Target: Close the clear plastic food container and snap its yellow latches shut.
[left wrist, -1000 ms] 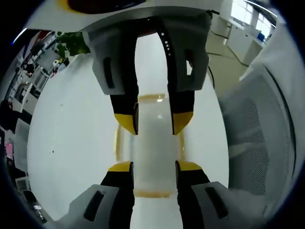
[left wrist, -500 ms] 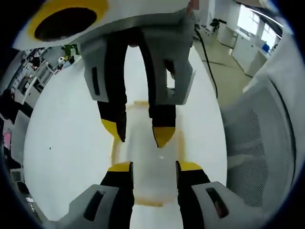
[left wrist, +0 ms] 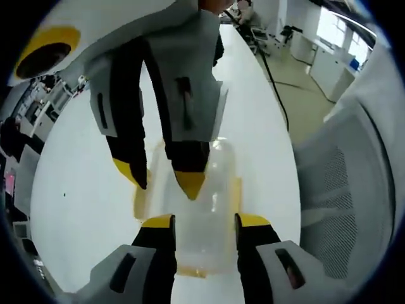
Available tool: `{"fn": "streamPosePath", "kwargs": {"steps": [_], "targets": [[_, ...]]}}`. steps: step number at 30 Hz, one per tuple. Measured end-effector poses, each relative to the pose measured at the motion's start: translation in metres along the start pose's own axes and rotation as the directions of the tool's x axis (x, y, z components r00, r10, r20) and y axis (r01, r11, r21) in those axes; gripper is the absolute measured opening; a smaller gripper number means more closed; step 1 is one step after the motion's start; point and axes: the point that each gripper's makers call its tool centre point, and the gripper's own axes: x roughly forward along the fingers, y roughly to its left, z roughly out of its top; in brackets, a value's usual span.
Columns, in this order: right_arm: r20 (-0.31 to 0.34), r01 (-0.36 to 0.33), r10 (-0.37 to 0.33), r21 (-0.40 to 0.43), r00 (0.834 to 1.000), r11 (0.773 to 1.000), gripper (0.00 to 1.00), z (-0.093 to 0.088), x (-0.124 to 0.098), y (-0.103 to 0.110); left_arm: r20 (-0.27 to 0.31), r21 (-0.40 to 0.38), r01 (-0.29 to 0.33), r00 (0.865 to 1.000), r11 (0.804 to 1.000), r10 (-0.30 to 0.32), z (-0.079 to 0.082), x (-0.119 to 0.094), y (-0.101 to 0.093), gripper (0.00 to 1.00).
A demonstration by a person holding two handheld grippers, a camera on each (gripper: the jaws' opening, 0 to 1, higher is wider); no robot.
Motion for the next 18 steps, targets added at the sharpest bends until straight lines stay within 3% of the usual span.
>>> {"fn": "streamPosePath", "kwargs": {"steps": [18], "targets": [[-0.047, -0.039, 0.038, -0.032, 0.998, 0.999, 0.34, -0.002, 0.007, -0.011, 0.017, -0.023, -0.074, 0.997, 0.997, 0.074, -0.004, 0.007, -0.01, 0.41]]}}
